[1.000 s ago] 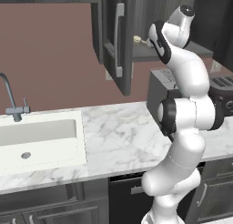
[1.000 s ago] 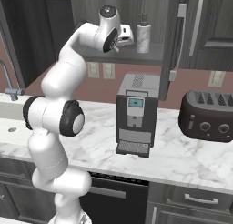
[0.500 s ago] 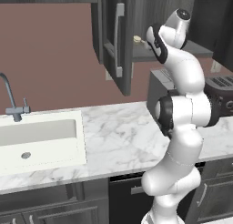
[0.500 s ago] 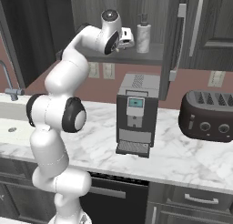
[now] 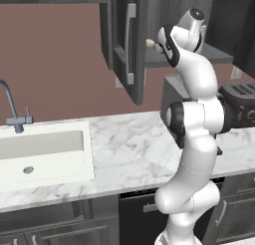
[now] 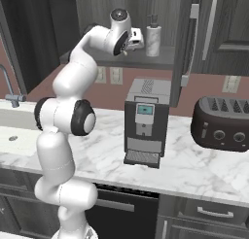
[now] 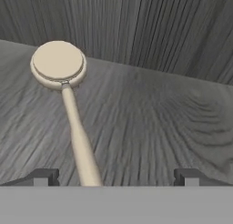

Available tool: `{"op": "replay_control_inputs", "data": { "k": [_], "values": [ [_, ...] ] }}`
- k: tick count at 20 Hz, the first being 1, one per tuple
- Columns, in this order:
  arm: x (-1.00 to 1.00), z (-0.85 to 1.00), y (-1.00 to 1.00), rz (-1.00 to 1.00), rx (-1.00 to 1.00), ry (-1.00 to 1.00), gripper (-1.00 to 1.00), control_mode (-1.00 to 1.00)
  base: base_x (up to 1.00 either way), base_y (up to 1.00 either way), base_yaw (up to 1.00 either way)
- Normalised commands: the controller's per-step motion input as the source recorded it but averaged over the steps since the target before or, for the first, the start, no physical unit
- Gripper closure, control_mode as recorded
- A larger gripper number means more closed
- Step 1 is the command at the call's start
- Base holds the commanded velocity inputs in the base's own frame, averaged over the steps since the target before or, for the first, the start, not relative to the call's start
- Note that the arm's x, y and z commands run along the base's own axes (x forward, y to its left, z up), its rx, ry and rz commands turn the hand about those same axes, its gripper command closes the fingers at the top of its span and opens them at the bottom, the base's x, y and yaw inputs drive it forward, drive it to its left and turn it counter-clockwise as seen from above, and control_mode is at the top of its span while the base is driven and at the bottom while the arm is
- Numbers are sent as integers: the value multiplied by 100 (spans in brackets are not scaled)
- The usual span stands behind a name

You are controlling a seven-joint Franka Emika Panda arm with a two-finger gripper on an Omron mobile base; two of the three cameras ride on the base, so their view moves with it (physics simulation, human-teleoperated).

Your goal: Locate and retrieve the dish brush and soap dispenser from the cabinet. Place them next to the sink.

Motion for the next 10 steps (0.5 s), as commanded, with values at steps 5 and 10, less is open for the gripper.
{"op": "replay_control_inputs", "data": {
  "k": [5,10],
  "values": [
    [5,-6,0,0,0,1,-100,-100,0,0,0],
    [0,-13,3,0,0,1,-100,-100,0,0,0]
  ]
}}
